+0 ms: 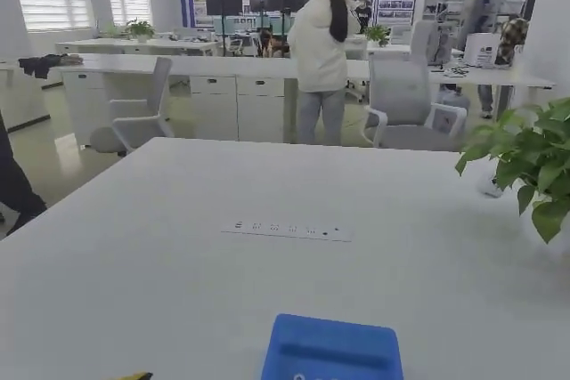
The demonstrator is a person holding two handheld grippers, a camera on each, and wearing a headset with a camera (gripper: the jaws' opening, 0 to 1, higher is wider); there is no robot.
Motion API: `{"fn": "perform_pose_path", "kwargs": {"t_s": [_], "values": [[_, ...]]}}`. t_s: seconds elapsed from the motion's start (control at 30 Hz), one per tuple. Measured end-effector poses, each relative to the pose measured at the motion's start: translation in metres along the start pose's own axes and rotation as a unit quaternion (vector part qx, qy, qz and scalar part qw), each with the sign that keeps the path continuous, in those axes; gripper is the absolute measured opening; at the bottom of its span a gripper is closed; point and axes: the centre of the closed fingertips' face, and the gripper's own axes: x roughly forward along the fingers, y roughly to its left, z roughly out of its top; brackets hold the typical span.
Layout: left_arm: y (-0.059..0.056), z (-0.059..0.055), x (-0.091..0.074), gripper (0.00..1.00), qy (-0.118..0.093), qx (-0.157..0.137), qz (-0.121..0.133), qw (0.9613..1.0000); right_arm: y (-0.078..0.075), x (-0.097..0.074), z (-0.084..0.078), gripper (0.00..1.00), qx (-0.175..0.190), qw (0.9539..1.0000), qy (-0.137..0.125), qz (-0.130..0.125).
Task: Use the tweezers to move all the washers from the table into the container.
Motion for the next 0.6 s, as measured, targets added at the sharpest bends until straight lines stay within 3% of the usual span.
{"fn": "perform_pose_path", "kwargs": {"t_s": [0.1,0.3,0.6], "values": [[0.008,0.008,-0.003,0.99,-0.028,-0.012,0.022,0.9993,0.0,0.001,0.002,0.99,-0.011,0.9999,-0.003,-0.003],[0.02,0.023,-0.011,0.99,-0.062,-0.024,0.04,0.9969,0.006,0.003,0.001,0.99,-0.017,0.9998,0.003,0.009],[0.019,0.024,-0.007,0.99,-0.054,-0.02,0.037,0.9976,0.008,0.011,0.002,0.99,-0.011,0.9998,0.004,0.013]]}}
